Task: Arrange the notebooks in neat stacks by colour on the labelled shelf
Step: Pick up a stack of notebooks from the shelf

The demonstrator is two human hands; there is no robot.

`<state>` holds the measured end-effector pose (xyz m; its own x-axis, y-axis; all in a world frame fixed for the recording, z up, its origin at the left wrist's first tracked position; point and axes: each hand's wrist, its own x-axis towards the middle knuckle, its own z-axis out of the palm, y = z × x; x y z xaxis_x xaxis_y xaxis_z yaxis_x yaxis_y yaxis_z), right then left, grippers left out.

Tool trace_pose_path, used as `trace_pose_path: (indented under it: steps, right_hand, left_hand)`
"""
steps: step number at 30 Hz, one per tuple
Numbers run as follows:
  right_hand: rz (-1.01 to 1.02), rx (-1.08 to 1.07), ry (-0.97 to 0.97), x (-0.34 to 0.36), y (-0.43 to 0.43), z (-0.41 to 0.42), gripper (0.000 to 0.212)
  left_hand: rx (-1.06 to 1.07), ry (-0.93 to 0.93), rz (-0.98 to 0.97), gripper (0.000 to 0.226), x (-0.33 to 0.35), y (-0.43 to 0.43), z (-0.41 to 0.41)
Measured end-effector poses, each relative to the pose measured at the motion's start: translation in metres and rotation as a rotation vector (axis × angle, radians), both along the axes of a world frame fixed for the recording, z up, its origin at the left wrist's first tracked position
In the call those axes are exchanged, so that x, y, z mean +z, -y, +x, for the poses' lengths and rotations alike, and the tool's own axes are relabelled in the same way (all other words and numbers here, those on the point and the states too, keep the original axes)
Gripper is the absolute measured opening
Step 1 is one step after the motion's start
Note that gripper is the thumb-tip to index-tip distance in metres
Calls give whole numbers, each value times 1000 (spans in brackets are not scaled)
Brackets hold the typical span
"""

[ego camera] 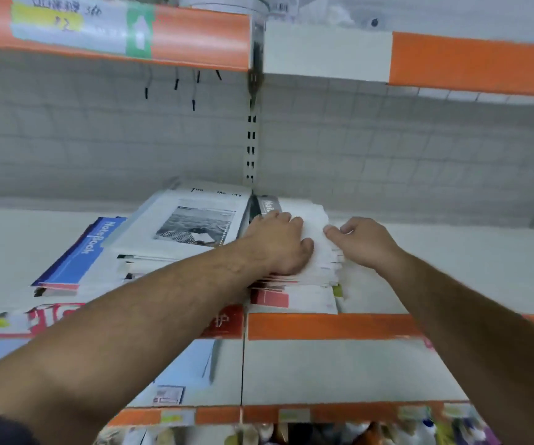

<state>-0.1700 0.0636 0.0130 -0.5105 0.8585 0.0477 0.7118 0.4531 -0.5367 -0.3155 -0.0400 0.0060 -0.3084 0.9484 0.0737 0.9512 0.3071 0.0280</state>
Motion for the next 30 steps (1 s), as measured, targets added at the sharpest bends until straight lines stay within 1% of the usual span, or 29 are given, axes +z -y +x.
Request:
trace_pose_path:
  steps: [5,7,9,11,14,16,19,20,22,24,27,29,30]
  right_hand:
    - [-131,91,-21,-5,-7,-3,55]
    - [-237,92,-108,-8,-13,-4,50]
    - [-350,71,-211,-9,-19,-3,41]
    - [-356,44,-246,-10,-25,0,28]
    - [-291,-31,-287,-11,-34,7,13]
    - [-323,-104,-362,-11,-41,13,5]
    - [-438,-157,-461,-11,-50,22,25]
    - [-465,-156,-478,-12,-52,24,27]
    - [-488,-134,-479,-13,-49,28,14]
    - [-493,-103,-462,-14,-46,28,3]
    - [-544,-97,-463,-15,-42,31,9]
    - [-627,-63,-466,-15,-39,35,13]
    - [-659,-44,-470,-14,-37,36,12]
  left_hand:
    - [140,31,42,61,-3,14,21]
    - [174,54,82,59,-4,19,29]
    - [200,83,105,59,-5,23,35]
    - [225,98,114,59,-5,26,39]
    - [276,104,117,59,-1,30,43]
    - [298,85,107,59,0,29,46]
    - [289,57,98,53,-2,27,48]
    - [279,58,104,52,-2,26,49]
    - [245,78,123,48,-3,25,53]
    - [205,111,157,40,-4,23,57]
    - [167,158,201,35,-4,23,59]
    - [149,190,216,34,-2,26,57]
    - [139,196,219,33,-1,27,56]
